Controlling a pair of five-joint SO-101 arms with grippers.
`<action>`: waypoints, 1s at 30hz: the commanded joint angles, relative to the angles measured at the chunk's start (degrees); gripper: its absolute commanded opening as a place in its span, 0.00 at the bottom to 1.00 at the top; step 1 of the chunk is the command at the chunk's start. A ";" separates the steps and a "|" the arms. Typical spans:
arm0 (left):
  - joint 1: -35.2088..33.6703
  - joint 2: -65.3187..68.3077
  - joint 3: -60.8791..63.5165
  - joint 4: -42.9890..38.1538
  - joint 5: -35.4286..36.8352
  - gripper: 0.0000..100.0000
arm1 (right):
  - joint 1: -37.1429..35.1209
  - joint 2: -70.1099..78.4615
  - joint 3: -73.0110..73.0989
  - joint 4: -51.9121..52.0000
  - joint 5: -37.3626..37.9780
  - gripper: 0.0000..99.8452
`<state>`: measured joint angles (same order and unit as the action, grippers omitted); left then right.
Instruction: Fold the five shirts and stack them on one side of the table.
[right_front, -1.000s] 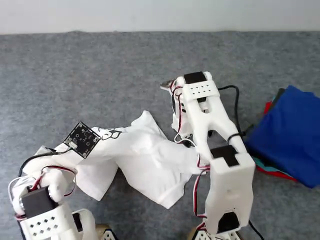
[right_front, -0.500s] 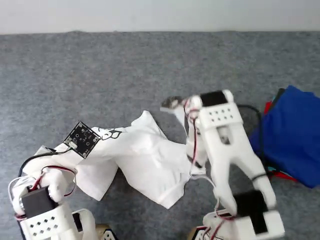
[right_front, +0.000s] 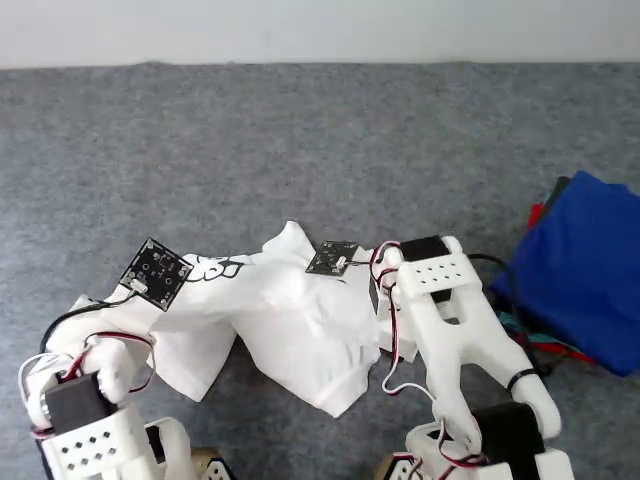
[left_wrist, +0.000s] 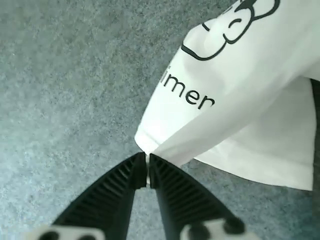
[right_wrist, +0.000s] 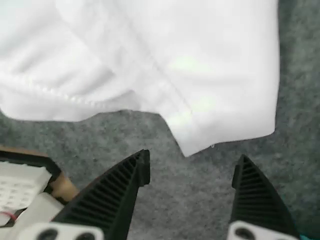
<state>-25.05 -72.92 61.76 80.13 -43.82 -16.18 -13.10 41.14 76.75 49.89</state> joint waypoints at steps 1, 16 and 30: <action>-0.26 -0.44 1.01 -0.44 0.79 0.01 | 0.66 -2.15 1.93 -4.53 0.53 0.27; -0.09 -0.44 1.36 -0.53 0.79 0.01 | 0.66 5.85 5.63 -15.96 0.44 0.19; -0.26 -0.44 1.45 -0.18 0.79 0.01 | 4.00 16.40 -9.49 -5.05 0.53 0.03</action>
<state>-25.05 -72.92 63.43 80.13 -43.38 -13.45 3.25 34.46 67.96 49.89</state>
